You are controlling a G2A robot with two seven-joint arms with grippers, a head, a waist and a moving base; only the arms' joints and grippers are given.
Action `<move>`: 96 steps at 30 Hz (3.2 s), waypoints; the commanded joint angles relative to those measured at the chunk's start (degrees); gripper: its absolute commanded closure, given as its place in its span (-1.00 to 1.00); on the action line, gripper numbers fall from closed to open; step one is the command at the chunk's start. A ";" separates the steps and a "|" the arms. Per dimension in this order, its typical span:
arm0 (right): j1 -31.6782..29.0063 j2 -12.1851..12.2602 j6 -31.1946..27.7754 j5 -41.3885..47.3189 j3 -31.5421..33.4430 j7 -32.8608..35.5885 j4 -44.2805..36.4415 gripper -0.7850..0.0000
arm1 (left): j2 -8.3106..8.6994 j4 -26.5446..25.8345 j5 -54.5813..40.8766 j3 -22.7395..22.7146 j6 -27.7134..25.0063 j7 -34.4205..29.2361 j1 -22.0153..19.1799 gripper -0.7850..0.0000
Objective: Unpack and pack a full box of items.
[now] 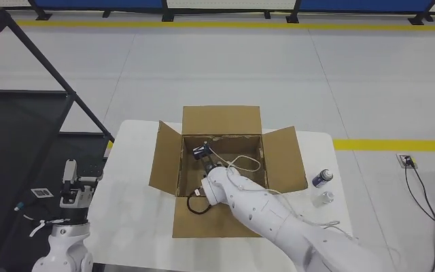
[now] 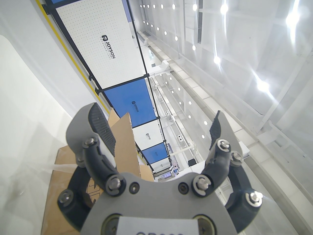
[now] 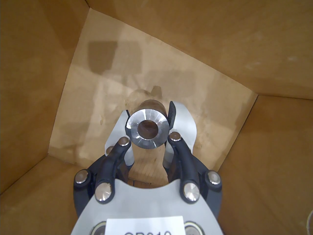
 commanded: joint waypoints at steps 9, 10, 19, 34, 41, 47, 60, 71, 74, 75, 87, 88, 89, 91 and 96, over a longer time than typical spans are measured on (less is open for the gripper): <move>0.90 -5.71 -3.81 0.28 1.35 -0.73 10.81 0.09 | -0.16 0.35 -1.07 -0.60 -0.14 -1.37 -0.21 -1.00; 1.01 -6.08 -4.06 0.24 1.53 -0.93 11.61 0.07 | -0.18 0.41 -1.76 -0.69 -0.20 -1.69 -0.24 -1.00; 2.02 -7.42 -7.59 1.91 4.78 -3.90 14.11 -0.17 | -0.27 0.78 -2.00 -1.33 -0.13 -2.81 -0.52 -1.00; -3.17 4.37 -6.48 -4.32 16.80 -0.57 -13.15 -0.55 | -0.52 0.88 0.06 0.54 1.57 -3.70 -3.15 -1.00; -29.76 18.91 -7.72 -24.47 39.94 15.68 -61.85 -0.77 | -0.63 0.72 1.39 1.59 2.64 -3.84 -4.45 -1.00; -51.96 23.71 -16.03 -29.80 60.72 16.13 -85.38 -1.00 | -0.72 0.59 2.59 2.70 3.46 -4.24 -5.58 -1.00; -69.95 25.95 -24.94 -15.33 93.48 8.22 -82.81 -1.00 | -0.99 0.10 5.51 5.54 5.24 -4.32 -7.44 -1.00; -62.25 27.39 -31.02 -20.52 90.01 12.98 -65.01 -1.00 | -1.21 -0.69 7.69 7.02 6.46 -3.60 -7.83 -1.00; -60.08 27.63 -30.76 -21.68 88.78 14.46 -61.29 -1.00 | -1.24 -0.93 7.87 6.74 6.57 -3.07 -7.42 -1.00; -59.44 27.71 -30.74 -21.82 88.52 14.88 -60.33 -1.00 | -1.26 -0.99 7.87 6.70 6.63 -2.99 -7.27 -1.00; -55.68 28.39 -31.38 -21.97 85.95 14.95 -54.10 0.73 | -1.39 -0.95 8.26 6.73 7.03 -2.83 -7.22 -1.00; -55.54 28.44 -31.50 -21.75 85.89 14.78 -53.86 1.00 | -1.39 -0.93 8.31 6.64 7.05 -2.87 -7.21 -1.00; -55.45 28.49 -31.56 -21.39 85.99 14.49 -53.83 1.00 | -1.40 -0.90 8.24 6.55 7.03 -2.83 -7.17 -1.00; -55.54 28.61 -31.56 -20.98 86.11 14.39 -54.02 1.00 | -1.41 -0.87 8.14 6.46 6.95 -2.80 -7.10 -1.00; -56.31 28.85 -30.22 -20.61 86.24 14.21 -55.94 1.00 | -1.45 -0.92 8.00 6.33 6.87 -2.96 -7.09 -1.00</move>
